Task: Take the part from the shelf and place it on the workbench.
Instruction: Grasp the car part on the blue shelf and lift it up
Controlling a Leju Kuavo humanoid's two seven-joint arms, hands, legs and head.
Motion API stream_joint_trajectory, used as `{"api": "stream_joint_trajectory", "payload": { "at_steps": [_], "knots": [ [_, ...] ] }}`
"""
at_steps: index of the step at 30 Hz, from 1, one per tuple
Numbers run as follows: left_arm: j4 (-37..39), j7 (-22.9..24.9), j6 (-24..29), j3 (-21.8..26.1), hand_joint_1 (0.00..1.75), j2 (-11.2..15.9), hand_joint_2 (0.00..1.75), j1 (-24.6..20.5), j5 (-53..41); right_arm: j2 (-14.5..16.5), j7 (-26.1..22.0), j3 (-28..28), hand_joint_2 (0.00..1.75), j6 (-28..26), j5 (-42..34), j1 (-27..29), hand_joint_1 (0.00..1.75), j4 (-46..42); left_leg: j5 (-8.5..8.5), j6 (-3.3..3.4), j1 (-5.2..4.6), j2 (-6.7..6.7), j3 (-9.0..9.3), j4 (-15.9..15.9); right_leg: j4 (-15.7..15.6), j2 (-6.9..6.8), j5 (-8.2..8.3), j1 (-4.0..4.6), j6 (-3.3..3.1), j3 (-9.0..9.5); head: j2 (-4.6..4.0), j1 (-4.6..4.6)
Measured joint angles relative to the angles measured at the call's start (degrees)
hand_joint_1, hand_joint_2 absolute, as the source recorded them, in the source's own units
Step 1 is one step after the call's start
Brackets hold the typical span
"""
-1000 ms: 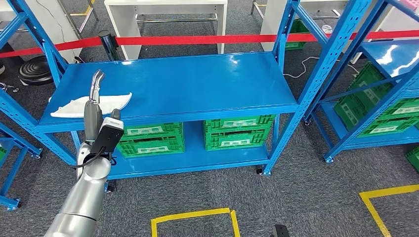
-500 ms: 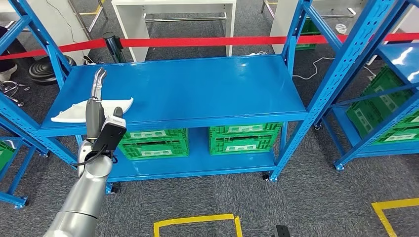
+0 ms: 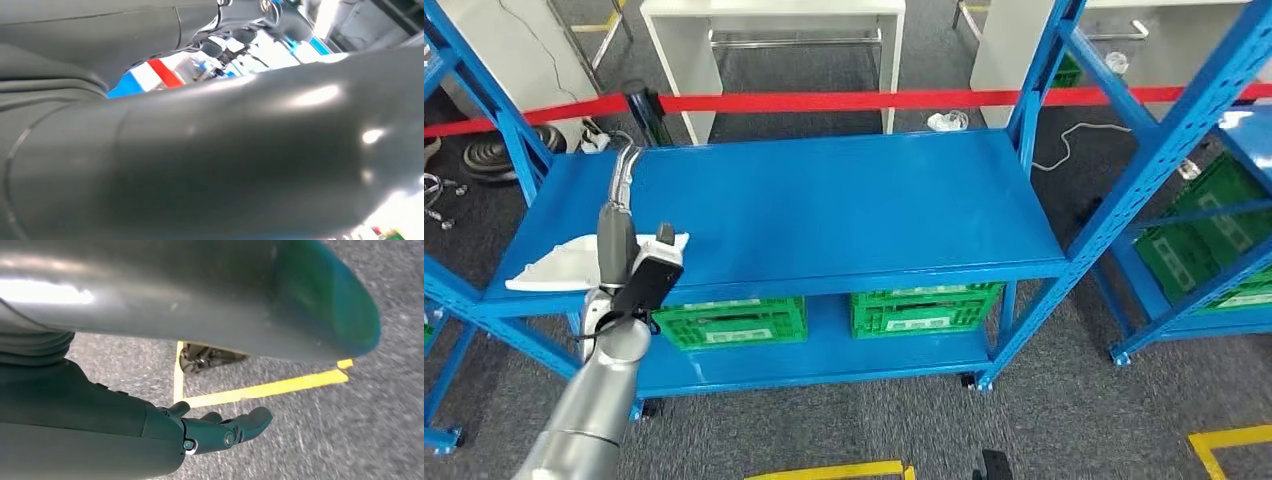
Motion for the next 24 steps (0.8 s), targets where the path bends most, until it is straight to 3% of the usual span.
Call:
{"api": "stream_joint_trajectory", "payload": {
  "at_steps": [2, 3, 5, 6, 7, 8, 10, 12, 15, 18, 24],
  "knots": [
    [0.0, 0.0, 0.0, 0.0, 0.0, -0.1, 0.0, -0.2, 0.0, 0.0, 0.0, 0.0, 0.0, 0.0, 0.0, 0.0, 0.0, 0.0, -0.48, 0.74, 0.26, -0.19, 0.74, -0.5, 2.2, -0.15, -1.15, 0.06, 0.6, -0.6, 0.0, 0.08],
    [0.1, 0.0, 0.0, 0.0, 0.0, -0.1, 0.0, -0.2, 0.0, 0.0, 0.0, 0.0, 0.0, 0.0, 0.0, 0.0, 0.0, 0.0, -0.72, 1.04, 0.39, -0.21, 1.21, -0.7, 5.1, -0.15, -2.33, 0.11, 0.79, -2.07, 0.0, 0.17],
    [0.3, 0.0, 0.0, 0.0, 0.0, -0.2, 0.0, -0.3, 0.0, 0.0, 0.0, 0.0, 0.0, 0.0, 0.0, 0.0, 0.0, 0.0, -1.29, 1.46, 0.26, -0.22, 1.79, -0.8, 13.0, -0.08, -4.95, 0.25, 0.72, -7.27, 0.0, 0.34],
    [0.5, 0.0, 0.0, 0.0, 0.0, -0.2, 0.0, -0.3, 0.0, 0.0, 0.0, 0.0, 0.0, 0.0, 0.0, 0.0, 0.0, 0.0, -1.55, 1.56, 0.14, -0.25, 2.04, -0.8, 15.9, -0.08, -5.33, 0.32, 0.6, -9.73, 0.0, 0.34],
    [0.6, 0.0, -0.1, 0.0, 0.0, -0.2, 0.0, -0.2, 0.0, 0.0, 0.0, -0.1, 0.0, 0.0, 0.0, 0.0, 0.0, 0.0, -1.81, 1.63, 0.01, -0.32, 2.33, -0.8, 17.1, -0.08, -4.55, 0.42, 0.42, -11.38, 0.0, 0.35],
    [0.8, 0.0, -0.1, 0.0, 0.0, -0.3, 0.0, -0.2, 0.0, 0.0, 0.0, -0.1, 0.0, 0.0, 0.0, 0.1, 0.0, 0.0, -2.05, 1.65, -0.11, -0.42, 2.71, -0.8, 16.0, -0.07, -2.53, 0.53, 0.15, -11.83, 0.0, 0.37],
    [0.9, 0.0, -0.1, 0.0, 0.0, -0.3, 0.0, -0.2, 0.0, 0.0, 0.0, -0.1, 0.0, 0.0, 0.0, 0.1, 0.0, 0.0, -2.53, 1.57, -0.29, -0.59, 3.55, -0.8, 8.6, -0.05, 3.12, 0.89, -0.69, -9.88, 0.0, 0.37],
    [0.9, 0.0, -0.1, 0.0, 0.0, -0.3, 0.0, -0.3, 0.0, -0.1, 0.0, -0.1, 0.0, 0.0, 0.0, 0.1, 0.0, 0.0, -2.95, 1.29, -0.57, -0.69, 3.94, -0.7, 2.5, -0.07, 6.14, 1.27, -1.23, -7.71, 0.0, 0.35],
    [1.0, 0.0, -0.1, 0.0, 0.0, -0.3, 0.0, -0.4, 0.0, 0.0, 0.0, -0.2, 0.0, 0.1, 0.0, 0.0, 0.0, 0.0, -3.17, 1.2, -0.77, -0.67, 3.98, -0.7, 1.1, -0.02, 6.43, 1.37, -1.0, -7.19, 0.0, 0.33],
    [1.1, -0.1, -0.1, 0.0, 0.0, -0.3, 0.0, -0.5, -0.1, 0.0, -0.1, -0.3, 0.0, 0.1, 0.1, 0.0, 0.0, 0.0, -2.89, 0.71, -0.76, -0.61, 4.26, -1.1, 1.1, 0.17, 6.48, 1.42, -1.27, -7.2, 0.0, 0.32],
    [1.2, -0.5, 0.1, 0.0, 0.0, -0.3, 0.0, -0.5, -0.7, 0.0, -0.1, -0.4, 0.0, 0.2, 0.3, 0.0, 0.0, 0.0, -2.7, 0.4, -0.72, -0.58, 4.46, -1.5, 1.2, 0.21, 6.44, 1.4, -1.56, -7.18, 0.0, 0.32]
  ]
}}
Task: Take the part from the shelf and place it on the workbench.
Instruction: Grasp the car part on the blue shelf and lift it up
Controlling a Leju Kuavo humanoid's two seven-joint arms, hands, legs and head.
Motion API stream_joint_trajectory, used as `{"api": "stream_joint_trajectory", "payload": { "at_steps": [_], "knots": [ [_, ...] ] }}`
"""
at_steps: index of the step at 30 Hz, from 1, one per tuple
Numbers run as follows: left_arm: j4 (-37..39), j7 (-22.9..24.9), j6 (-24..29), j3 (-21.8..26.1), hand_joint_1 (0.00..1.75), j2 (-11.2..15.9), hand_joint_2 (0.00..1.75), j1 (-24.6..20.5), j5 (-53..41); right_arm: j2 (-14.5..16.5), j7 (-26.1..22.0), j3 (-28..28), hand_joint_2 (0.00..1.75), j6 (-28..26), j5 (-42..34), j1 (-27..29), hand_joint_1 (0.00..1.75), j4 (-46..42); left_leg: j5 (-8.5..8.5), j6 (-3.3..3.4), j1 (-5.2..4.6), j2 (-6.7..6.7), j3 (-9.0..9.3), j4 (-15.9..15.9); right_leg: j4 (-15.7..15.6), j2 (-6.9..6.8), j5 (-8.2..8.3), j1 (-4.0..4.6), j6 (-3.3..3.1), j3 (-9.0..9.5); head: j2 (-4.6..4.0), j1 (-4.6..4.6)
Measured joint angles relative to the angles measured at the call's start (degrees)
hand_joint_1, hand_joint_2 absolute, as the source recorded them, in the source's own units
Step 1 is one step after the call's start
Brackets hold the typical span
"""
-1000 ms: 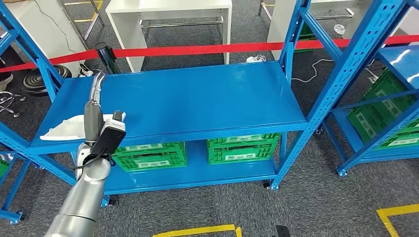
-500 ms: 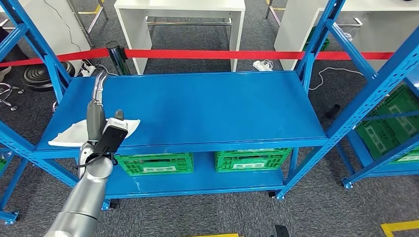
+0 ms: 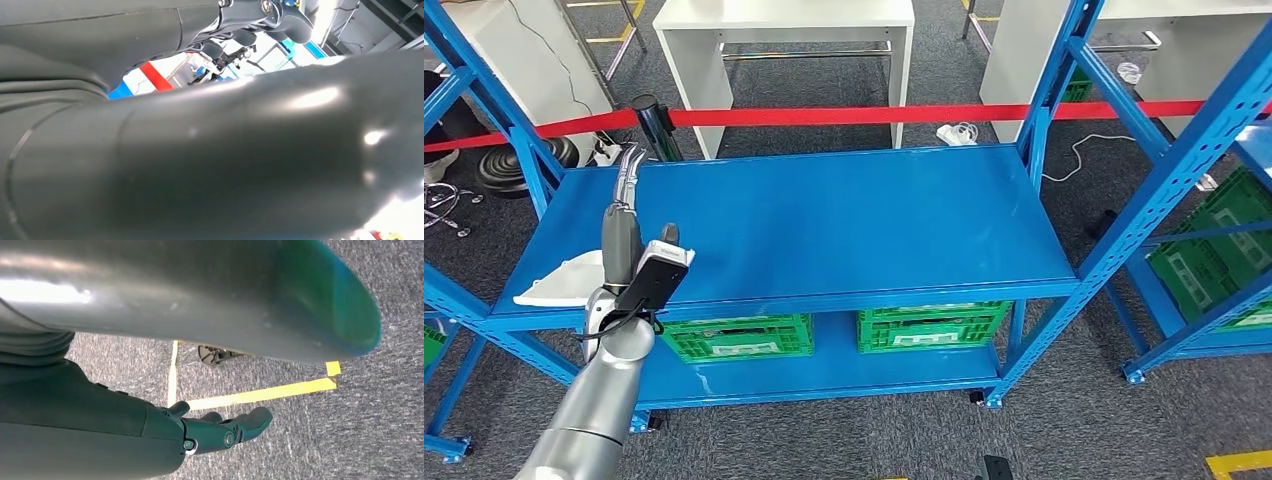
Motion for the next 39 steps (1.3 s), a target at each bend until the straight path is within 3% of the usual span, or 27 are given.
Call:
{"api": "stream_joint_trajectory", "payload": {
  "at_steps": [2, 6, 10, 17, 24, 35, 39],
  "knots": [
    [0.1, -0.2, 0.0, 0.0, 0.0, 0.0, 0.0, 0.0, -0.3, 0.0, 0.1, 0.0, 0.0, 0.0, 0.0, 0.0, 0.0, 0.0, 0.01, -0.02, 0.06, 0.0, 0.0, 0.0, 0.0, 0.0, -0.01, 0.0, -0.03, 0.0, 0.0, 0.01],
    [1.3, 1.4, -1.2, -1.0, 0.0, 0.0, 1.75, -0.1, -2.4, 0.0, 0.8, -0.1, 0.0, -0.1, 0.3, 0.0, 0.0, 0.0, 0.01, -0.02, 0.09, -0.02, 0.0, 0.0, 0.0, 0.0, -0.02, -0.03, -0.04, 0.02, 0.0, 0.01],
    [5.4, 4.9, -5.6, -3.4, 0.0, -0.5, 1.75, -1.4, -5.1, 0.1, 1.3, -0.1, 0.0, 0.5, 1.3, 0.0, 0.0, 0.0, 0.01, -0.02, 0.09, -0.04, -0.04, 0.0, -0.1, 0.0, 0.0, -0.04, -0.02, 0.04, 0.0, 0.01],
    [17.6, 8.7, -11.0, -7.0, 0.0, -1.7, 1.75, -8.8, -6.0, 1.0, 2.2, 0.0, 0.0, 0.9, 2.8, 0.1, 0.0, 0.0, 0.01, 0.0, 0.06, -0.01, -0.1, 0.1, -0.2, 0.04, 0.14, -0.09, 0.08, 0.05, 0.0, 0.02],
    [28.7, 13.7, -6.1, -9.2, 0.0, -1.5, 1.75, -15.8, -9.0, 1.8, 3.3, 0.0, 0.0, 0.9, 3.1, 0.3, 0.0, 0.0, 0.01, 0.0, 0.06, 0.01, -0.1, 0.1, -0.2, 0.03, 0.14, -0.09, 0.09, 0.06, 0.0, 0.01],
    [33.9, 16.8, -2.5, -10.6, 0.0, -0.4, 1.75, -18.3, -11.5, 2.0, 3.1, 0.0, 0.0, 1.4, 3.6, 0.3, 0.0, 0.0, 0.01, 0.0, 0.06, -0.01, -0.11, 0.0, -0.2, 0.02, 0.13, -0.08, 0.08, 0.06, 0.0, 0.01],
    [34.6, 20.6, 0.5, -11.4, 0.0, -0.4, 1.75, -18.5, -14.3, 2.0, 2.6, 0.0, 0.0, 1.4, 3.7, 0.3, 0.0, 0.0, 0.01, 0.0, 0.06, -0.02, -0.11, 0.0, -0.2, 0.02, 0.13, -0.09, 0.08, 0.07, 0.0, 0.01]
  ]
}}
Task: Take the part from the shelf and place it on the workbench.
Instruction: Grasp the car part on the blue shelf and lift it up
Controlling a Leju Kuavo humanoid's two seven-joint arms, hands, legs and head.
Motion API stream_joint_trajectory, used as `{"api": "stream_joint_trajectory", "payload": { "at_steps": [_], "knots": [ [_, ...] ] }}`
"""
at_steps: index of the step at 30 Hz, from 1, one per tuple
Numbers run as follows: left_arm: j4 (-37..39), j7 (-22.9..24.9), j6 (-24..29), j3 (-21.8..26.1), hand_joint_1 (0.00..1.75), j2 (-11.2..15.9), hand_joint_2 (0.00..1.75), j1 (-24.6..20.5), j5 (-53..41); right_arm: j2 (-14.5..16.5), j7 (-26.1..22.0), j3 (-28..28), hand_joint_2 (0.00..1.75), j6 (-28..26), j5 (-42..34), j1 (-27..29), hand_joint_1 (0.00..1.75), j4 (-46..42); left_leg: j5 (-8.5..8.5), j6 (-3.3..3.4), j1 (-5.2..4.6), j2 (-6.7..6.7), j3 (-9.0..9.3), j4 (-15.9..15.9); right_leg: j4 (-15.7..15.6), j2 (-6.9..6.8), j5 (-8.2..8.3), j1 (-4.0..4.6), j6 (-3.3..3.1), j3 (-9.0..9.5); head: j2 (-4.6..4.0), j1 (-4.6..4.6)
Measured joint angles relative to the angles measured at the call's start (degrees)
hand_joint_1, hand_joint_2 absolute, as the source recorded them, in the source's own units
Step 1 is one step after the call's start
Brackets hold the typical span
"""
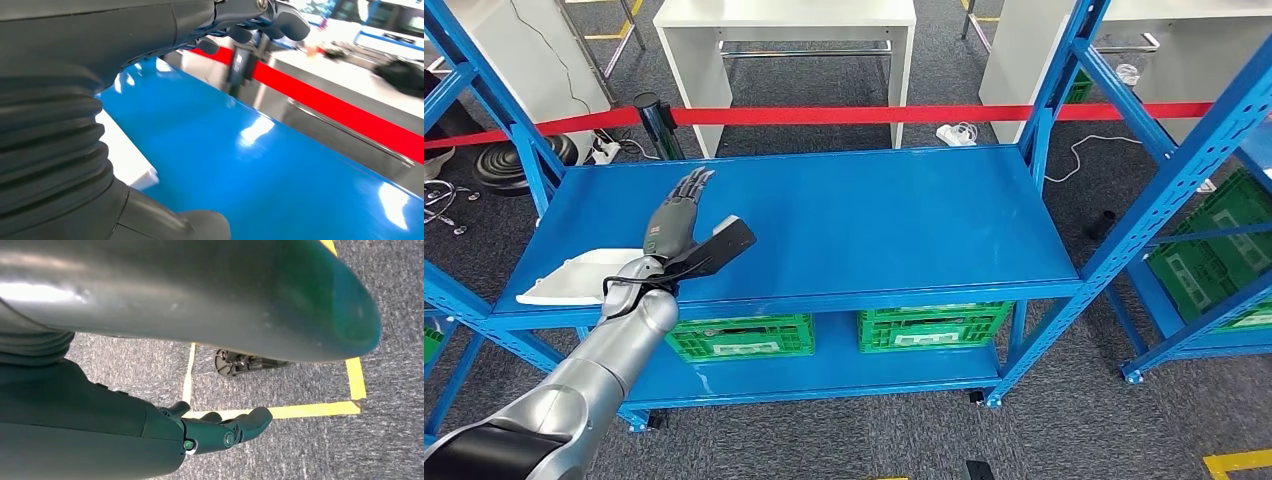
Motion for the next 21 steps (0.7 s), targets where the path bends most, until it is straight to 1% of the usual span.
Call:
{"api": "stream_joint_trajectory", "payload": {
  "at_steps": [3, 7, 14, 20, 21],
  "knots": [
    [0.4, 2.9, 0.8, -0.6, 0.0, 0.1, 1.75, -0.4, -1.3, 0.0, -0.5, 0.0, 0.0, 0.0, 0.0, 0.0, 0.0, 0.0, 0.0, 0.0, 0.0, 0.0, 0.0, 0.0, 0.0, 0.0, 0.0, 0.0, 0.0, 0.01, 0.0, 0.0],
    [0.7, 4.7, 0.8, -1.0, 0.0, 0.5, 1.75, -0.5, -1.9, 0.0, -0.6, 0.0, 0.0, 0.0, 0.0, 0.0, 0.0, 0.0, 0.0, 0.0, 0.0, 0.0, 0.0, 0.0, 0.0, 0.0, 0.0, 0.0, 0.0, 0.0, 0.0, 0.0],
    [0.7, 5.3, 1.3, -1.0, 0.0, 0.9, 1.75, -0.2, -2.0, 0.0, -0.8, 0.0, 0.0, 0.0, 0.0, 0.0, 0.0, 0.0, 0.0, 0.0, 0.0, -0.01, -0.01, 0.0, 0.0, 0.0, 0.0, 0.0, 0.0, 0.0, 0.0, 0.0],
    [-0.2, 5.7, 0.9, -1.0, 0.0, 1.1, 1.75, 0.9, -2.0, 0.0, -1.2, 0.0, 0.0, 0.0, 0.3, 0.0, 0.0, 0.0, 0.0, 0.0, 0.0, -0.01, -0.02, 0.0, 0.0, 0.0, 0.0, 0.0, 0.0, 0.01, 0.0, 0.0],
    [-0.3, 5.7, 0.7, -1.0, 0.0, 1.1, 1.31, 1.0, -1.9, 0.0, -1.3, 0.0, 0.0, 0.0, 0.4, 0.0, 0.0, 0.0, 0.0, 0.0, 0.0, -0.01, -0.02, 0.0, 0.0, 0.0, 0.0, 0.0, 0.0, 0.01, 0.0, 0.0]
  ]
}}
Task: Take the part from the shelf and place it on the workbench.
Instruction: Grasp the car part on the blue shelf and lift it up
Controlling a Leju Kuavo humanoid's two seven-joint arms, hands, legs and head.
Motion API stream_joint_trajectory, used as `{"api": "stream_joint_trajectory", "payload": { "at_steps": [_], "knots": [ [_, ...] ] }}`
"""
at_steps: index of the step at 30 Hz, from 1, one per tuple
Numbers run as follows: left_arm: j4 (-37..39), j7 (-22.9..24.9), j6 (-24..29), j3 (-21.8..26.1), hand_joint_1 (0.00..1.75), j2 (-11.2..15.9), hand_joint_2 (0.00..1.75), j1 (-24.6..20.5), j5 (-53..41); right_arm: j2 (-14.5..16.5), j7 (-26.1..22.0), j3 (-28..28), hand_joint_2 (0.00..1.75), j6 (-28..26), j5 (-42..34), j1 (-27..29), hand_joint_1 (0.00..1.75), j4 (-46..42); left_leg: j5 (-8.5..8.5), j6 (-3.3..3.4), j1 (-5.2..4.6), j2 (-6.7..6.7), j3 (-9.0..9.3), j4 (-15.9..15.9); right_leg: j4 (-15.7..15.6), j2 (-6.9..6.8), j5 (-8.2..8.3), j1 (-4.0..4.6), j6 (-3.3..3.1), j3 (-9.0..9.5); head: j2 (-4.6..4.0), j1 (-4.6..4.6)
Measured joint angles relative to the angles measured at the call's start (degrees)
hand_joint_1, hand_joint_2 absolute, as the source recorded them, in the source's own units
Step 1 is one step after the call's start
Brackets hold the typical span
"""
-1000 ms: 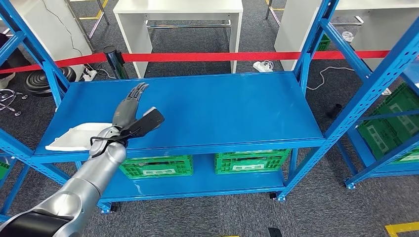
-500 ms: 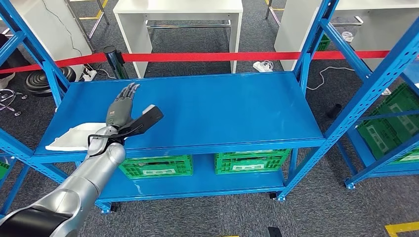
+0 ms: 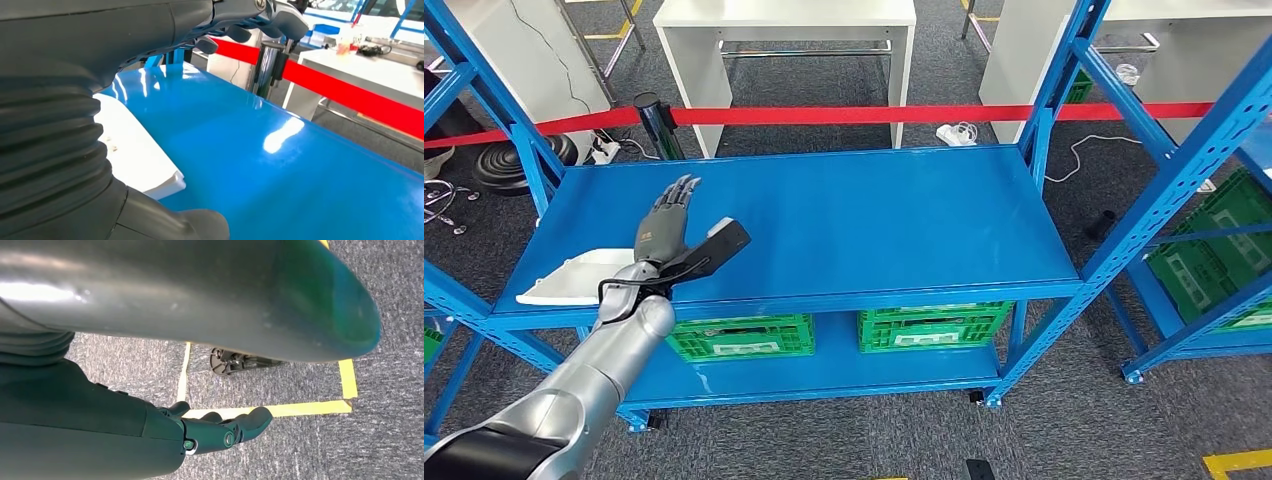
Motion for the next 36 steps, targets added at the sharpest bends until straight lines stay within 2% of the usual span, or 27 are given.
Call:
{"api": "stream_joint_trajectory", "payload": {
  "at_steps": [3, 11, 23, 27, 31, 36],
  "knots": [
    [-0.3, 0.0, -0.8, 0.0, 0.0, 0.1, 0.0, 0.3, 0.3, 0.0, 0.0, 0.0, 0.0, 0.0, 0.0, 0.0, 0.0, 0.0, 0.0, 0.0, 0.0, 0.0, 0.0, 0.0, 0.0, 0.0, 0.0, 0.0, 0.0, 0.0, 0.0, 0.0],
    [-0.6, -1.0, -2.4, 0.1, 0.0, 0.0, 0.0, 0.4, 1.1, 0.0, 0.0, -0.5, 0.0, 0.0, -0.6, 0.0, 0.0, 0.0, 0.0, 0.0, 0.0, 0.0, 0.0, 0.0, 0.0, 0.0, 0.0, 0.0, 0.0, -0.01, 0.0, 0.0],
    [-0.9, 0.1, -2.1, 0.1, 0.0, -0.2, 0.0, 0.7, -1.4, 0.0, 0.1, -1.0, 0.0, -0.2, -0.6, 0.0, 0.0, 0.0, 0.0, 0.0, 0.0, 0.0, 0.0, 0.0, 0.0, 0.0, 0.0, 0.0, 0.0, 0.0, 0.0, 0.0],
    [-0.9, 3.2, -1.2, 0.1, 0.0, -0.1, 0.0, 1.0, -4.6, 0.0, 0.2, -1.3, 0.0, -0.2, -0.5, 0.0, 0.0, 0.0, 0.0, 0.0, 0.0, 0.0, -0.01, 0.0, 0.0, 0.0, 0.0, 0.0, 0.0, 0.0, 0.0, 0.0],
    [-0.9, 8.6, -1.4, 0.1, 0.0, 0.1, 0.0, 2.0, -9.4, 0.0, 0.2, -1.6, 0.0, -0.2, -0.5, 0.0, 0.0, 0.0, 0.0, 0.0, 0.0, 0.0, -0.01, 0.0, 0.0, 0.0, 0.0, 0.0, 0.0, 0.0, 0.0, 0.0],
    [-1.2, 13.4, -1.6, 0.1, 0.0, 1.3, 0.0, 4.4, -14.1, 0.0, -0.2, -2.0, 0.0, -0.2, -0.2, 0.0, 0.0, 0.0, -0.01, 0.0, 0.0, 0.01, -0.01, 0.0, 0.0, 0.01, -0.01, 0.01, -0.01, -0.01, 0.0, 0.0]
  ]
}}
